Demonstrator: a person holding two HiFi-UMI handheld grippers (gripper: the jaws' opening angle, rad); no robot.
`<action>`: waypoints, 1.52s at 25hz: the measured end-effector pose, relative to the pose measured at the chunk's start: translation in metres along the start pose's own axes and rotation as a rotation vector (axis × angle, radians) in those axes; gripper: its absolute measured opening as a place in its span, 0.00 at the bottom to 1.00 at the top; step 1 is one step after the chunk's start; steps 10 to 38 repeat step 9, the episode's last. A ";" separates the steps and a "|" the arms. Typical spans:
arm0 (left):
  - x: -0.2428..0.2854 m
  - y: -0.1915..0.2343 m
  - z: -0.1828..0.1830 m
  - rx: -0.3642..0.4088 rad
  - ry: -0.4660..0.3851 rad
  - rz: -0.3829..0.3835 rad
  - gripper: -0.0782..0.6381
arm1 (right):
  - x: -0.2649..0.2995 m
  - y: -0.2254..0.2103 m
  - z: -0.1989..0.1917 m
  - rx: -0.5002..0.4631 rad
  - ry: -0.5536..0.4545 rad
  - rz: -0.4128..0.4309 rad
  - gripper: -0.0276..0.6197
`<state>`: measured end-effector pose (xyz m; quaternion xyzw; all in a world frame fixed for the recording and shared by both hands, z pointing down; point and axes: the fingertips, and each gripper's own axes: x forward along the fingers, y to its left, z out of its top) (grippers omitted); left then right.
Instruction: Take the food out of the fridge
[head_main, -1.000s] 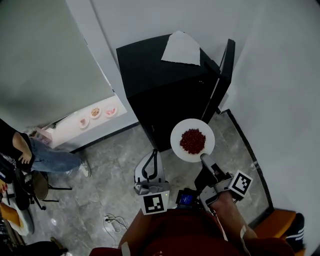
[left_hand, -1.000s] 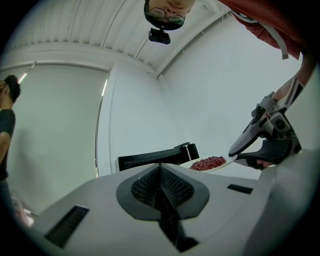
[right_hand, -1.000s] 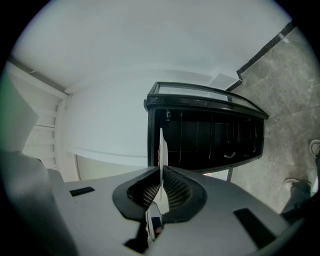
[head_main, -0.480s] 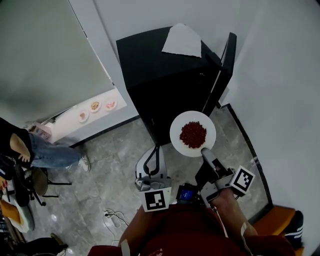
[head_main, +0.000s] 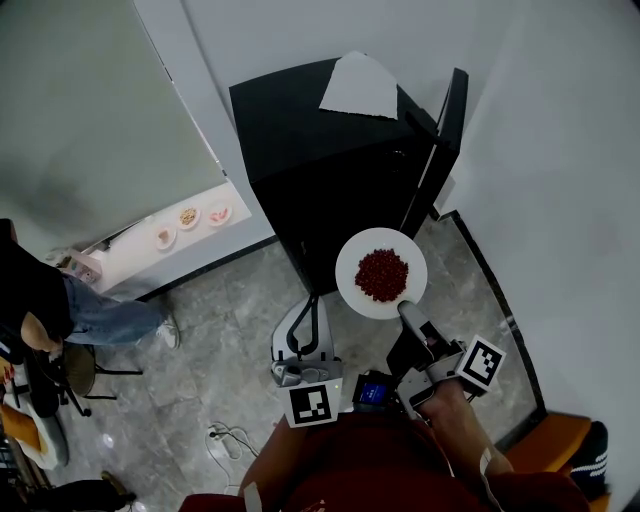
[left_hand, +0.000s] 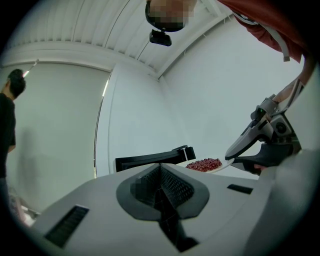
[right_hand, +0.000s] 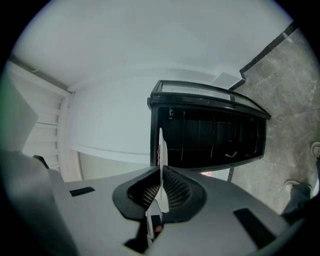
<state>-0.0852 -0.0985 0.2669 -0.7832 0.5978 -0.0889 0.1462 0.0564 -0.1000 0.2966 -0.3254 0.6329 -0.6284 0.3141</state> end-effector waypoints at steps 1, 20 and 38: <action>0.000 0.000 0.001 -0.001 -0.001 0.001 0.13 | 0.000 0.000 0.000 0.000 0.000 0.000 0.09; 0.000 0.000 0.002 0.003 0.002 0.008 0.13 | 0.000 -0.001 0.001 0.003 0.005 -0.001 0.09; 0.000 0.000 0.002 0.003 0.002 0.008 0.13 | 0.000 -0.001 0.001 0.003 0.005 -0.001 0.09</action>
